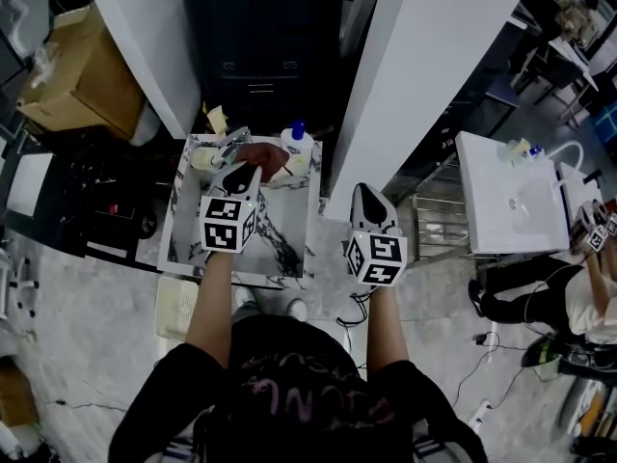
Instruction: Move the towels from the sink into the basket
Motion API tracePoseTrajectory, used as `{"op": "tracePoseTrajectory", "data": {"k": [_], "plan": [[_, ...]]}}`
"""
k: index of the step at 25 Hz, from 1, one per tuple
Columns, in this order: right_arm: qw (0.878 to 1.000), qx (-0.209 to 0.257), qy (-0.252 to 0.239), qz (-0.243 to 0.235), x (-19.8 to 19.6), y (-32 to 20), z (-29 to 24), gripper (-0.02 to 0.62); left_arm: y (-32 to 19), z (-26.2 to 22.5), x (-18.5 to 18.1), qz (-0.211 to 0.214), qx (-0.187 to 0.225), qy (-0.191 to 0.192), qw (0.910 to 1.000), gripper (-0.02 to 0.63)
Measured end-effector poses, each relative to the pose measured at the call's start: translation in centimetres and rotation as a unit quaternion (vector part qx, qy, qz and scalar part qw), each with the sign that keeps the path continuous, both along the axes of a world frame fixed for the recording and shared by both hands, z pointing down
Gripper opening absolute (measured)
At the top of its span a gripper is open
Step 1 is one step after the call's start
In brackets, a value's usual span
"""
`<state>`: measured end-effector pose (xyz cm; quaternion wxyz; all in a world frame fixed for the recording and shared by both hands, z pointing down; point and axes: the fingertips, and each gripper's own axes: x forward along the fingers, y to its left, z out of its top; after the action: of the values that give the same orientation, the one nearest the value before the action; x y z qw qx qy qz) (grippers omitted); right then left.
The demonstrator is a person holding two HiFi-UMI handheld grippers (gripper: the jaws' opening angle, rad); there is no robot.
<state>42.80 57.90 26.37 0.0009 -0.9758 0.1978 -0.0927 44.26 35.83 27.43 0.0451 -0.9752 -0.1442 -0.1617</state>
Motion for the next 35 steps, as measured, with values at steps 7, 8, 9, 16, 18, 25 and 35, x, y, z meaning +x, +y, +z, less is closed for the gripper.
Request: {"op": "tracePoseTrajectory", "data": {"k": [7,8,9,16,18,25,35], "plan": [[1.0,-0.002,0.007,-0.009,-0.1,-0.9,-0.8,0.014,-0.5,-0.8,-1.0,-0.001,0.005,0.007,1.0,0.067],[1.0,-0.002,0.008,-0.012,-0.1,-1.2,-0.9,0.014,-0.7,-0.9,-1.2,-0.002,0.005,0.008,1.0,0.067],[1.0,-0.003,0.009,-0.016,-0.1,-1.5,-1.0,0.014,-0.9,-1.0,-1.4,-0.003,0.005,0.009,0.9999,0.067],[0.999,-0.003,0.011,-0.051,0.1,-4.9,-1.0,0.014,-3.8,-1.6,-2.6,-0.027,0.005,0.018,0.9995,0.067],[0.998,-0.003,0.013,-0.06,0.1,-6.1,-1.1,0.014,-4.9,-1.8,-2.9,-0.035,0.002,0.022,0.9992,0.067],[0.991,-0.004,0.013,-0.133,-0.3,-13.3,-1.2,0.014,-11.6,-2.2,-6.4,-0.106,-0.008,0.029,0.9939,0.067],[0.97,-0.018,0.011,-0.241,-3.1,-26.5,-1.0,0.015,-24.1,-2.0,-13.9,-0.222,-0.033,0.037,0.9738,0.067]]}}
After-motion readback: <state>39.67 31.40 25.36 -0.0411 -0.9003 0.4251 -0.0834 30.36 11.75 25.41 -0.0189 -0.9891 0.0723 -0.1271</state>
